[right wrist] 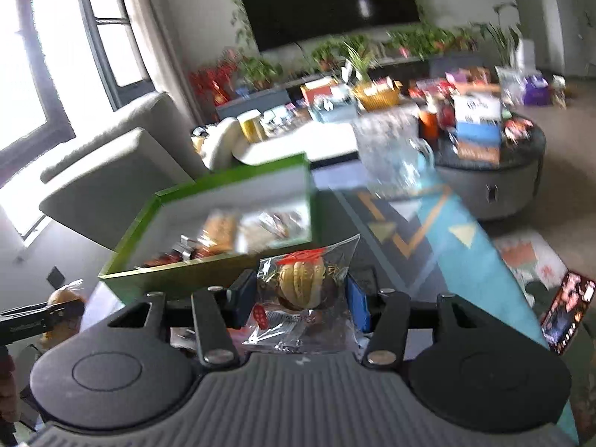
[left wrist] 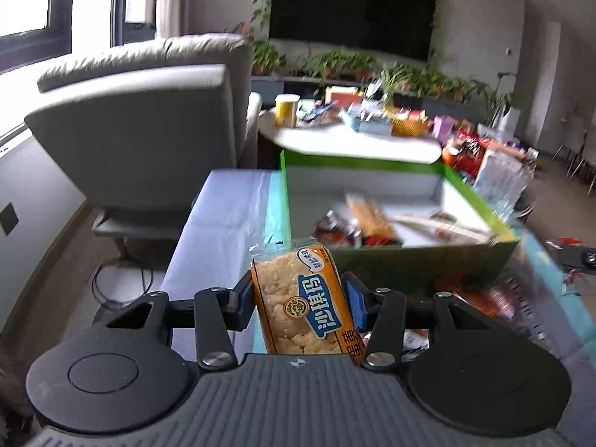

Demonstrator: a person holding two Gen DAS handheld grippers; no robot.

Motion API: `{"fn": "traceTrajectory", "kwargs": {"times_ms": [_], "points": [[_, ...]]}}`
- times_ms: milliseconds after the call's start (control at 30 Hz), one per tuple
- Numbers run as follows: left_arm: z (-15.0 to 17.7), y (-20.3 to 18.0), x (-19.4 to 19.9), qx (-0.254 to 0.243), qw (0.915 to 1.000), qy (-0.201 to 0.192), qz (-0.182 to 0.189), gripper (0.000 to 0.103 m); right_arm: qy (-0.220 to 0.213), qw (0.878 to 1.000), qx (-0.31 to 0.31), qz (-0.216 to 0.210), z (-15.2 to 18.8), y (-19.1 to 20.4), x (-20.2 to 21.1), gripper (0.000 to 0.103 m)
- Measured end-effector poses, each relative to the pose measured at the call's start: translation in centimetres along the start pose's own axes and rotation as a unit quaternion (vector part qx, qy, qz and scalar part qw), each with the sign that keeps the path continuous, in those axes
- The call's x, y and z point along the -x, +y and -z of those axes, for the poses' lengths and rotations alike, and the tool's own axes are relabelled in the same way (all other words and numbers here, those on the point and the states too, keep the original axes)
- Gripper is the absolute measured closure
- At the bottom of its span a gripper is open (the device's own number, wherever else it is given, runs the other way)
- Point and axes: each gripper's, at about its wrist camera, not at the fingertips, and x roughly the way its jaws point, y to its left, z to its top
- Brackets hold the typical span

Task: Organize snacks
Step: 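Grasp the cream cracker packet with the left gripper while the right grasps the clear pastry bag, then lift both held packets and carry them over the green box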

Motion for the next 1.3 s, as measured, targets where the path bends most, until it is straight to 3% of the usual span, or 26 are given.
{"fn": "traceTrajectory", "kwargs": {"times_ms": [233, 600, 1300], "points": [[-1.5, -1.7, 1.1, -0.02, 0.9992, -0.029, 0.019, 0.057, -0.023, 0.999, 0.022, -0.037, -1.1, 2.6, 0.3, 0.058], [-4.8, -4.4, -0.2, -0.059, 0.9956, -0.071, 0.013, 0.057, -0.06, 0.995, 0.055, -0.061, -3.6, 5.1, -1.0, 0.058], [-7.1, -6.0, -8.0, -0.086, 0.9952, -0.044, 0.016, 0.057, -0.056, 0.996, 0.038, -0.053, -5.6, 4.7, -6.8, 0.058]]}}
